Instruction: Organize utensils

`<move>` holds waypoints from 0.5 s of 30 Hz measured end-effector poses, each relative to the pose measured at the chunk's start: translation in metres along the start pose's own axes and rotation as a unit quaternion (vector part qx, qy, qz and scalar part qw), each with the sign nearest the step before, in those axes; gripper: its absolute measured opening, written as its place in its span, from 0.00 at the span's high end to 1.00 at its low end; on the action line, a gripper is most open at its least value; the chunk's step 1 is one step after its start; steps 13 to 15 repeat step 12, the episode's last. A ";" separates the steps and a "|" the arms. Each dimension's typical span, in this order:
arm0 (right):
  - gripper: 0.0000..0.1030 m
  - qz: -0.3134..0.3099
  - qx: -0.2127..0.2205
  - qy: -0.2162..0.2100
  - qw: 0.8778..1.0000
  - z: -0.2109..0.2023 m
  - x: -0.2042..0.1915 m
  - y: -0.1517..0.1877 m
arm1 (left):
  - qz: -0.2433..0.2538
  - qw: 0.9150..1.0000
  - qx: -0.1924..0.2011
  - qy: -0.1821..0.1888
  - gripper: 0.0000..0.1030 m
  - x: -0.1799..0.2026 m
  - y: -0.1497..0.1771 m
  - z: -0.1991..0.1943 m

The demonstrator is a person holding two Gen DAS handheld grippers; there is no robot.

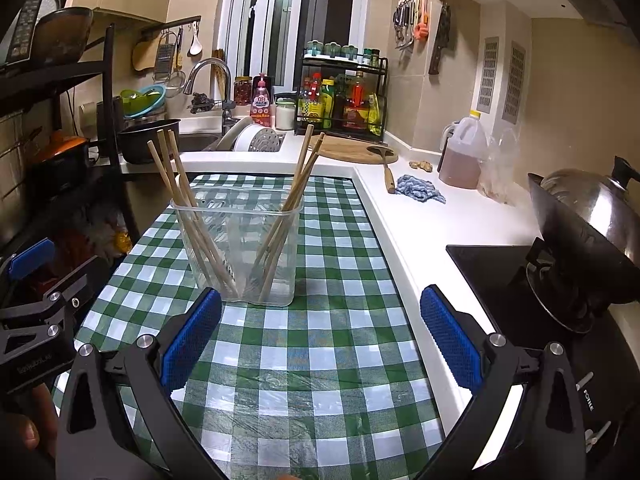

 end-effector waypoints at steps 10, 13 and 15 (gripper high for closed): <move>0.05 0.000 -0.002 -0.001 1.000 0.000 -0.001 0.000 | -0.002 1.000 -0.006 -0.001 0.07 0.000 0.003 0.003; 0.05 -0.001 -0.002 -0.001 1.000 0.001 -0.001 0.000 | -0.002 1.000 -0.006 -0.002 0.07 -0.002 0.004 0.002; 0.05 -0.001 -0.002 -0.001 1.000 0.001 -0.001 0.000 | -0.002 1.000 -0.006 -0.002 0.07 -0.002 0.004 0.002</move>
Point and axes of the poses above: each gripper's, at about its wrist camera, not at the fingertips, and z roughly the way its jaws point, x to its right, y to its underside, the point moved 10 cm from there along z, roughly the way its jaws point, and after that the axes turned 12 degrees about x, right-handed, at the moved point
